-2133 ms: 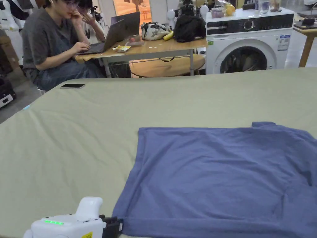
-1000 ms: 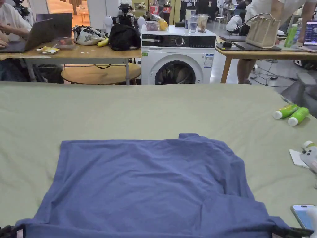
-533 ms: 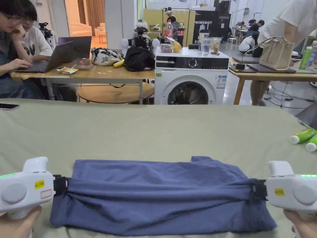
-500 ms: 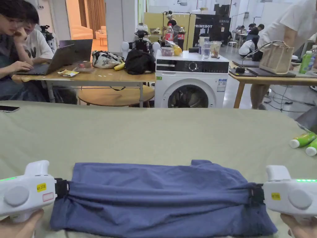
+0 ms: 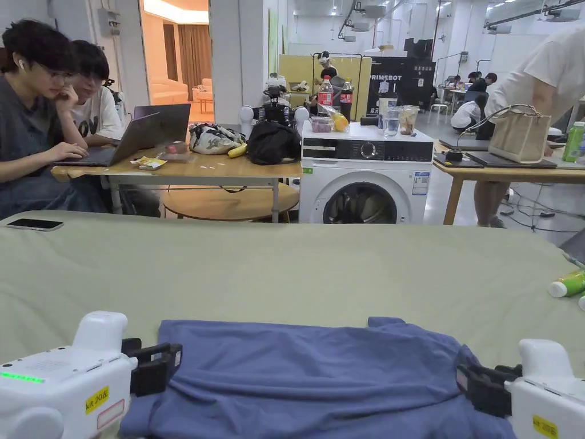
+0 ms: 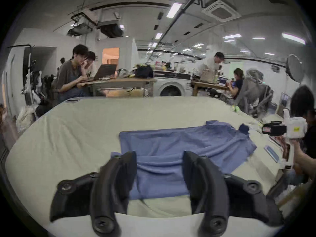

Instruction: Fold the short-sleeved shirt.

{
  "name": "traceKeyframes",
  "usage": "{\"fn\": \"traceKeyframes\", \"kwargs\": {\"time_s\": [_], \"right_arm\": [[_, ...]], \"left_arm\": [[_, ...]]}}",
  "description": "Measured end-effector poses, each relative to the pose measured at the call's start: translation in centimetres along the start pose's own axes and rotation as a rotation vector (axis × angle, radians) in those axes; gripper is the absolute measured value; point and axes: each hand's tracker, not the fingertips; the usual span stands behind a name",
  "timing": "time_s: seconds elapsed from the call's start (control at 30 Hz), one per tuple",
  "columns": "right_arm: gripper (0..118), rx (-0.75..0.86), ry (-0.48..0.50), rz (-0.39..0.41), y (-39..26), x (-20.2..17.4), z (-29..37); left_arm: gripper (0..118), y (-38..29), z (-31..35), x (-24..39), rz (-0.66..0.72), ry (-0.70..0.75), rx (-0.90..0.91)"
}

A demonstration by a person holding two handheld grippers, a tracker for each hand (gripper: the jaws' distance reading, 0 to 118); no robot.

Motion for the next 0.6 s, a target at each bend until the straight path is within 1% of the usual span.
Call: {"fn": "traceKeyframes", "kwargs": {"time_s": [0.03,0.07,0.13,0.17,0.2,0.23,0.33,0.43,0.47,0.5,0.53,0.57,0.6], "right_arm": [[3,0.007,0.013,0.025,-0.4,-0.2,0.5],[0,0.009,0.02,0.045,-0.9,-0.5,1.1],[0,0.006,0.007,0.063,-1.7,-1.0,1.9],[0,0.001,0.022,0.062,-2.2,-0.7,2.0],[0,-0.008,0.043,0.052,-2.6,-0.6,2.3],[0,-0.016,0.048,0.039,-2.9,-0.6,2.5],[0,-0.027,0.053,0.041,-3.6,-0.4,3.0],[0,-0.031,0.086,0.008,-3.9,0.1,3.7],[0,-0.027,0.094,0.002,-4.0,0.2,3.9],[0,-0.025,0.099,-0.002,-4.0,0.4,4.2],[0,-0.024,0.101,-0.004,-4.0,0.4,4.5],[0,-0.022,0.104,-0.007,-4.0,0.4,4.8],[0,-0.024,0.111,-0.011,-4.0,0.6,5.0]], "left_arm": [[0,-0.2,0.7,0.1,0.006,-0.024,-0.001],[0,-0.4,1.4,0.4,0.027,-0.047,0.006],[0,-0.9,2.3,0.1,0.1,-0.058,-0.012],[0,-1.2,3.0,0.0,0.144,-0.057,0.005],[0,-1.5,3.4,-0.1,0.179,-0.085,0.0],[0,-1.7,3.7,-0.4,0.195,-0.079,-0.001],[0,-2.4,3.8,-1.4,0.158,0.01,-0.039],[0,-3.4,2.4,-3.3,0.265,0.031,-0.095],[7,-3.8,1.5,-3.8,0.295,0.013,-0.118],[20,-4.2,0.5,-4.3,0.313,-0.009,-0.136],[33,-4.6,-0.8,-4.6,0.32,0.005,-0.172],[42,-4.9,-2.1,-4.6,0.32,0.042,-0.206],[43,-5.0,-3.3,-4.6,0.315,0.062,-0.233]]}}
